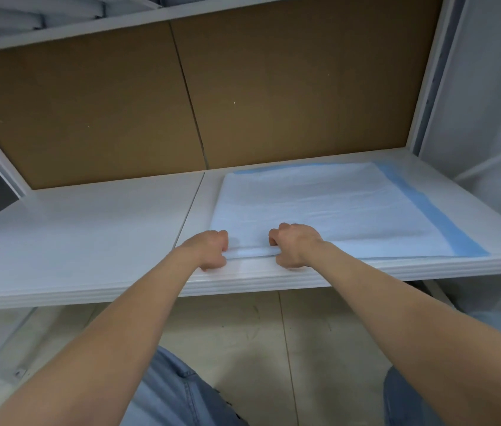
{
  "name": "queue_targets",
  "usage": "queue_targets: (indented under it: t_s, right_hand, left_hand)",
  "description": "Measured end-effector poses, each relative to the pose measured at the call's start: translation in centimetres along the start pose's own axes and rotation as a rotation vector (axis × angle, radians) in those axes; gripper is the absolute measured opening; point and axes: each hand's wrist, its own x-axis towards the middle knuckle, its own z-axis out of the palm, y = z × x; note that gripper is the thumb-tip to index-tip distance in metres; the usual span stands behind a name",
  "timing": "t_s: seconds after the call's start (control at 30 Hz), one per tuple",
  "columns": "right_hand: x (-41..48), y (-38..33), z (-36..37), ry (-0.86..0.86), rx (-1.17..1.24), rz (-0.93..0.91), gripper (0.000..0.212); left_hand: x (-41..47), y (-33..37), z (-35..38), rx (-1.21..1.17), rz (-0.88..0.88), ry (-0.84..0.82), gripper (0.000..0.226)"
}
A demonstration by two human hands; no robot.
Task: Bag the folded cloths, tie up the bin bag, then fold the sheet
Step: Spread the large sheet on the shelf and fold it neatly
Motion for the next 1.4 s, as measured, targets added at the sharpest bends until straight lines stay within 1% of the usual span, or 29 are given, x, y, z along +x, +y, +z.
queue_targets:
  t_s: [0.03, 0.07, 0.1, 0.17, 0.2, 0.23, 0.3, 0.4, 0.6, 0.7, 0.77, 0.83, 0.9, 0.93, 0.97, 1.03, 1.1, 1.17, 1.23, 1.27, 1.4]
  right_hand:
    - [-0.1, 0.2, -0.2, -0.025, 0.048, -0.009, 0.04]
    - [-0.2, 0.5, -0.4, -0.028, 0.091, -0.013, 0.04]
    - [-0.4, 1.0, -0.6, -0.008, 0.128, -0.011, 0.038]
    - [-0.7, 2.4, -0.8, 0.043, 0.184, 0.026, 0.038]
    - [-1.0, 3.3, -0.8, 0.039, 0.192, 0.051, 0.041]
    - [-1.2, 4.1, -0.8, 0.011, 0.188, 0.072, 0.043]
    - [-1.6, 5.4, -0.7, -0.039, 0.191, 0.093, 0.043]
    - [-1.5, 5.9, -0.4, -0.026, 0.227, 0.071, 0.036]
    - [-1.4, 5.7, -0.2, -0.005, 0.219, 0.026, 0.031]
    - [-1.2, 5.3, 0.1, 0.023, 0.247, 0.012, 0.031]
    - [-1.1, 5.0, 0.3, 0.032, 0.267, 0.008, 0.032]
    - [-1.4, 5.4, 0.3, 0.033, 0.279, 0.019, 0.034]
    - [-2.1, 6.6, 0.0, 0.025, 0.277, 0.039, 0.035]
    - [-2.6, 7.4, -0.1, 0.019, 0.278, 0.051, 0.035]
    - [-3.0, 8.1, -0.3, 0.012, 0.282, 0.062, 0.034]
    - [-4.0, 9.8, -0.4, -0.004, 0.317, 0.088, 0.035]
    - [-4.7, 11.2, -0.5, -0.001, 0.375, 0.115, 0.036]
    - [-5.4, 12.6, -0.6, 0.023, 0.369, 0.142, 0.034]
    - [-6.1, 13.6, -0.5, 0.043, 0.284, 0.165, 0.033]
    - [-6.5, 13.8, -0.4, 0.056, 0.224, 0.17, 0.034]
    - [-7.2, 13.4, 0.2, 0.135, -0.024, 0.137, 0.033]
  left_hand:
    - [0.0, -0.1, -0.1, -0.125, -0.038, 0.0, 0.018]
    - [0.1, -0.2, -0.2, -0.229, -0.075, 0.042, 0.013]
    - [0.2, -0.3, -0.3, -0.276, -0.108, 0.131, 0.014]
    - [0.8, -0.6, -0.1, -0.287, -0.183, 0.348, 0.02]
    - [1.2, -0.7, 0.1, -0.32, -0.217, 0.405, 0.025]
    - [1.5, -0.7, 0.4, -0.365, -0.255, 0.411, 0.032]
    - [2.4, -0.6, 0.9, -0.432, -0.341, 0.36, 0.041]
    - [3.2, -0.5, 1.2, -0.476, -0.418, 0.303, 0.043]
    - [3.7, -0.2, 0.5, -0.429, -0.401, 0.223, 0.025]
    - [3.7, -0.5, 0.2, -0.402, -0.419, 0.206, 0.03]
    - [3.9, -0.7, 0.3, -0.389, -0.441, 0.198, 0.042]
    - [3.5, -0.3, 0.6, -0.291, -0.442, 0.203, 0.047]
    - [3.0, 0.6, 0.8, -0.049, -0.381, 0.294, 0.043]
    - [2.8, 1.2, 0.7, 0.054, -0.31, 0.37, 0.042]
    - [2.7, 1.8, 0.7, 0.086, -0.217, 0.449, 0.041]
    - [2.8, 3.9, 0.7, 0.002, 0.002, 0.531, 0.036]
    - [2.6, 7.0, 0.6, -0.085, 0.22, 0.491, 0.032]
    - [2.1, 10.7, 0.6, -0.081, 0.363, 0.383, 0.032]
    - [1.8, 13.5, 0.5, -0.038, 0.419, 0.306, 0.032]
    - [1.9, 14.5, 0.6, -0.007, 0.428, 0.298, 0.032]
    - [2.3, 15.7, 0.8, 0.182, 0.429, 0.343, 0.033]
